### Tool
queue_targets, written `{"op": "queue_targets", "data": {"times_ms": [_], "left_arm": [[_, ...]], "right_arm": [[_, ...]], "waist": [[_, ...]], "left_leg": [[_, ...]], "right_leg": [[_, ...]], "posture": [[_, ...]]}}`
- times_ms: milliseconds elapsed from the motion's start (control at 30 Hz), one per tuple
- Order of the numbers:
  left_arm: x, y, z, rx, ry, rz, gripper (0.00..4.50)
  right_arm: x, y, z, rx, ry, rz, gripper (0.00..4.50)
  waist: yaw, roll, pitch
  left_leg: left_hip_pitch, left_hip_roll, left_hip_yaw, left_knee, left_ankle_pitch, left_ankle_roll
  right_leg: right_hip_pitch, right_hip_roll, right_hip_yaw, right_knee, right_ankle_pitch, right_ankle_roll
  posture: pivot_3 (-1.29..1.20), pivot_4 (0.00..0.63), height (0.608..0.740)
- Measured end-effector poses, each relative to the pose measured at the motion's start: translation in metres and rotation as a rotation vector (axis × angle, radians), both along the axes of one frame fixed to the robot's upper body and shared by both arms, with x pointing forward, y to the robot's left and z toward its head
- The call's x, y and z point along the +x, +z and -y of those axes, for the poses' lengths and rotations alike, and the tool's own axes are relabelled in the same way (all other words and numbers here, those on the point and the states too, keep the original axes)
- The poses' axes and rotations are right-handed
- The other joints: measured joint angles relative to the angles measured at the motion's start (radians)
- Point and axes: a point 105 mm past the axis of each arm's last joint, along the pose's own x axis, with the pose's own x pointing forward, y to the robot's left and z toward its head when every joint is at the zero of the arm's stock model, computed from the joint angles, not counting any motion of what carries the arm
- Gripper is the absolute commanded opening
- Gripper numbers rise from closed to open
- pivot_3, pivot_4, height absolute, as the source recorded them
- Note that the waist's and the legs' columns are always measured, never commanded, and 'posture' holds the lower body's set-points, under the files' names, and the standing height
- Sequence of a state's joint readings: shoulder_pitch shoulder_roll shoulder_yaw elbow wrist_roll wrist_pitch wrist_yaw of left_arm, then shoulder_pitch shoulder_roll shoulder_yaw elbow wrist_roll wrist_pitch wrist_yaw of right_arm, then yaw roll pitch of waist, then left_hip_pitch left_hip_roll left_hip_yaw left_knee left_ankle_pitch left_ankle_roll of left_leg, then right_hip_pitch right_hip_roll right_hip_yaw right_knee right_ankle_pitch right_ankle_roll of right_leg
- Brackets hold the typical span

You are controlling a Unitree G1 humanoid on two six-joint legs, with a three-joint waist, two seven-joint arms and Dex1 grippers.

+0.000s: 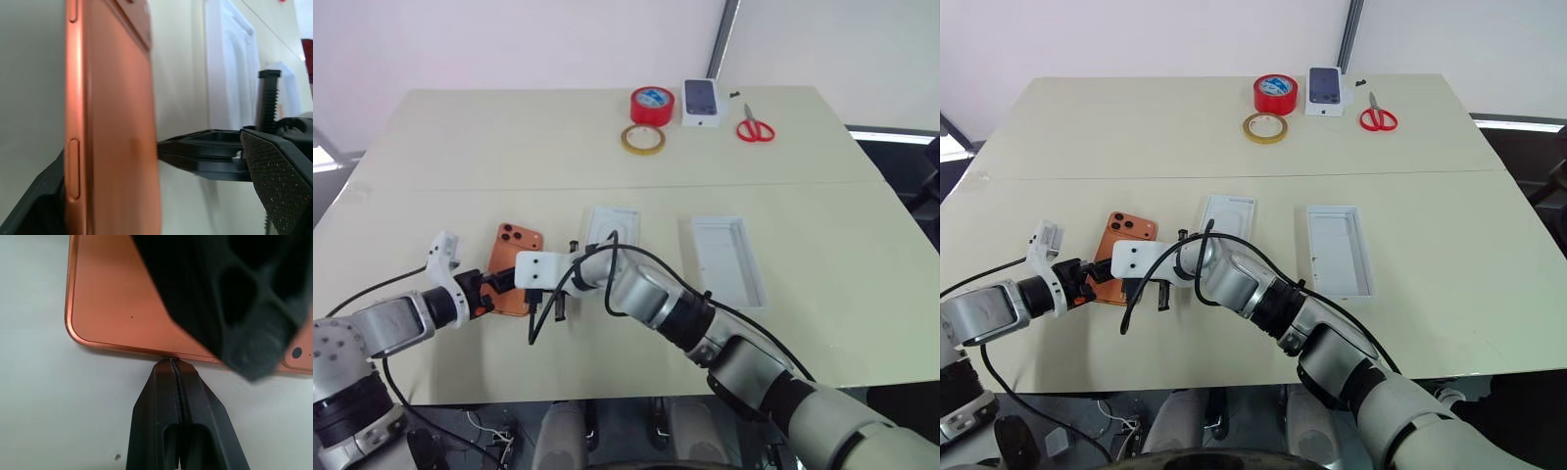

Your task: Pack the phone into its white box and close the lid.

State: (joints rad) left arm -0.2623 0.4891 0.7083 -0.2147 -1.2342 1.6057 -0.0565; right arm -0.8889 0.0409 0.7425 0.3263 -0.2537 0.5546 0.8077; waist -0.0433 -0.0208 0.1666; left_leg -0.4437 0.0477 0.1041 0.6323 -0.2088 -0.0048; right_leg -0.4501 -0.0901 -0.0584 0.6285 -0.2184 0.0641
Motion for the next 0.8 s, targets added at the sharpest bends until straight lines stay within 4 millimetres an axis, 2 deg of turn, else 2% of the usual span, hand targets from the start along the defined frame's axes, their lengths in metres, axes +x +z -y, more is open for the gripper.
{"op": "queue_targets", "data": {"times_ms": [267,367,533,667,800], "left_arm": [[0.004,-0.004,-0.011,-0.016,0.058,-0.032,4.49],[0.004,-0.005,-0.014,-0.023,0.079,-0.040,3.66],[0.002,-0.005,-0.018,-0.036,0.103,-0.040,1.15],[0.000,-0.008,-0.018,-0.059,0.112,-0.053,1.15],[-0.001,-0.010,-0.020,-0.092,0.139,-0.058,1.15]], "right_arm": [[0.000,0.000,0.000,0.000,0.000,0.003,0.01],[0.000,0.000,0.000,0.001,0.001,0.005,0.00],[0.001,0.001,0.002,0.000,-0.006,0.011,0.00],[0.006,0.006,0.008,0.008,-0.023,0.025,0.00],[0.011,0.021,0.017,0.041,-0.046,0.046,0.00]], "waist": [[0.000,0.000,0.000],[0.000,0.000,0.000],[0.000,-0.001,0.000],[-0.001,-0.001,0.000],[-0.001,-0.001,0.000]], "left_leg": [[0.000,0.000,0.000,0.000,0.000,-0.001],[0.000,0.000,0.000,0.000,0.000,-0.001],[0.000,0.000,0.000,0.000,0.000,-0.001],[-0.001,0.000,0.000,-0.001,0.000,-0.001],[-0.002,0.000,0.000,-0.002,0.000,-0.001]], "right_leg": [[-0.001,0.000,0.000,0.000,0.000,-0.001],[-0.001,0.000,0.000,0.000,0.000,0.000],[-0.004,0.000,0.000,0.000,0.000,-0.001],[-0.007,0.000,0.000,0.000,0.000,-0.001],[-0.008,0.000,0.000,0.000,0.000,-0.001]], "posture": [[0.00,0.150,0.740],[0.00,0.150,0.740],[0.00,0.150,0.740],[0.00,0.150,0.740],[0.00,0.150,0.740]]}}
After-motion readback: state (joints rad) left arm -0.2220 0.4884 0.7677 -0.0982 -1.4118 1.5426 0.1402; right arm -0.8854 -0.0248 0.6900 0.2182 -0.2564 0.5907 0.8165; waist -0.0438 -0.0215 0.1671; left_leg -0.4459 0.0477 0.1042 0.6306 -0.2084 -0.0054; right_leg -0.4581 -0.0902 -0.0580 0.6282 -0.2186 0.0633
